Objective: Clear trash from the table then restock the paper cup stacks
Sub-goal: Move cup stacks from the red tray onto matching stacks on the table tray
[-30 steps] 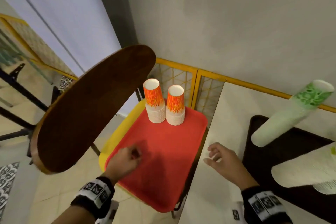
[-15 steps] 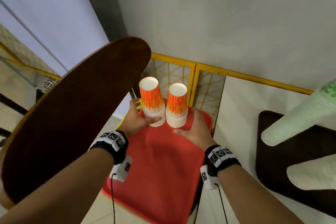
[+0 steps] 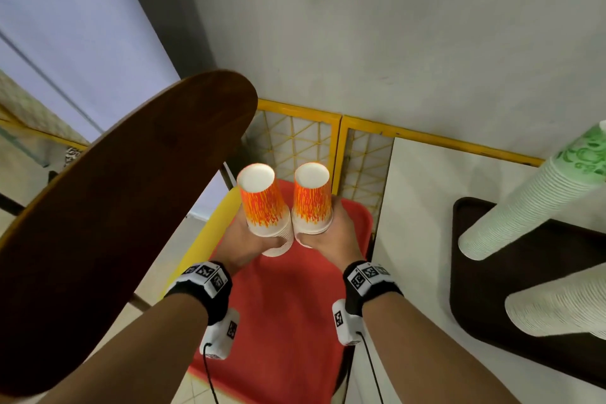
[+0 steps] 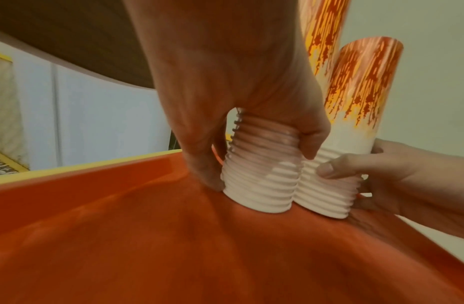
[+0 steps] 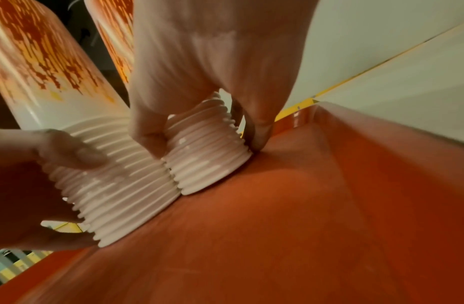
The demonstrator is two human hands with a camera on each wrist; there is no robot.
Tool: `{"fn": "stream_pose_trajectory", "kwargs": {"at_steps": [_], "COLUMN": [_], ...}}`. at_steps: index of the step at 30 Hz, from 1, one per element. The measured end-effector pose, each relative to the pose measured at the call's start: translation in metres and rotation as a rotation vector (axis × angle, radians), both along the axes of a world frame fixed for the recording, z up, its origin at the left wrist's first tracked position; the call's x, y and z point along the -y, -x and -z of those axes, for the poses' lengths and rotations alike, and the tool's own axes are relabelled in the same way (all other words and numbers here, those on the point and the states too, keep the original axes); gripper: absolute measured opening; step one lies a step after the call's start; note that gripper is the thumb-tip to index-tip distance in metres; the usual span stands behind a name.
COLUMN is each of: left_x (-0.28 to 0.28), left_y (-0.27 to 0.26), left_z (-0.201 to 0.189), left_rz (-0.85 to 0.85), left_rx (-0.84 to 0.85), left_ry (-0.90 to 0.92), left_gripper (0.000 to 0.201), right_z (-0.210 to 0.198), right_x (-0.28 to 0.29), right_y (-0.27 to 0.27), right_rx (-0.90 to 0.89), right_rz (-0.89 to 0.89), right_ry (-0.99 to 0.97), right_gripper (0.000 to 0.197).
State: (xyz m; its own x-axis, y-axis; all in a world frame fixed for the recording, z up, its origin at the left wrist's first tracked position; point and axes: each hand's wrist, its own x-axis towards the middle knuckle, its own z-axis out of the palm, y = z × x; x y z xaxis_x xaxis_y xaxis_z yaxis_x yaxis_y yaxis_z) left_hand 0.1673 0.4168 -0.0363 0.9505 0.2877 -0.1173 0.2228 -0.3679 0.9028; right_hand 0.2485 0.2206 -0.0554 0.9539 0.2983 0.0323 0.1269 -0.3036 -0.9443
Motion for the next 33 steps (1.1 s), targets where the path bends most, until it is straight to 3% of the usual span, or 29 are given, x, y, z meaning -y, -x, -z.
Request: {"fn": "stream_pose_trajectory", "kwargs": {"at_steps": [4, 7, 10, 14, 16, 21, 24, 29, 33], "left_x": [0.013, 0.028, 0.045, 0.077, 0.105, 0.193, 0.25, 0.343, 0.41], "left_y": [0.01, 0.012, 0.011, 0.001, -0.005, -0.015, -0.02, -0.025, -0.03], "left_z": [-0.008, -0.026, -0.06, -0.128, -0.169, -0.269, -0.316, -0.367, -0.387], "left_rz": [-0.03, -0.053, -0.038, 0.09, 0.182, 0.338, 0.43, 0.572, 0.627], "left_rx": [0.006, 0.041, 0.121, 0.226, 0.287, 0.388, 0.437, 0.504, 0.524], "left_ry": [0.046, 0.052, 0.073, 0.095, 0.092, 0.127, 0.184, 0.19, 0.182], "left_gripper": [0.086, 0.069, 0.055, 0.066, 0.072, 0.059, 0.061, 0.066, 0.068], "right_z": [-0.01, -0.034, -0.075, -0.142, -0.178, -0.273, -0.323, -0.381, -0.39], "right_x": [0.016, 0.034, 0.061, 0.111, 0.143, 0.239, 0.297, 0.395, 0.471], "right_y": [0.005, 0.005, 0.003, 0.012, 0.02, 0.05, 0.073, 0.094, 0.086], "right_rx": [0.002, 0.016, 0.056, 0.132, 0.176, 0.31, 0.387, 0.496, 0.545], "right_rz": [-0.023, -0.009, 0.002, 0.048, 0.096, 0.258, 0.374, 0.59, 0.714], "right_ry": [0.001, 0.012, 0.007, -0.011, -0.024, -0.017, -0.006, -0.018, -0.023], "right_gripper": [0.082, 0.079, 0.076, 0.08, 0.083, 0.084, 0.079, 0.078, 0.075]}}
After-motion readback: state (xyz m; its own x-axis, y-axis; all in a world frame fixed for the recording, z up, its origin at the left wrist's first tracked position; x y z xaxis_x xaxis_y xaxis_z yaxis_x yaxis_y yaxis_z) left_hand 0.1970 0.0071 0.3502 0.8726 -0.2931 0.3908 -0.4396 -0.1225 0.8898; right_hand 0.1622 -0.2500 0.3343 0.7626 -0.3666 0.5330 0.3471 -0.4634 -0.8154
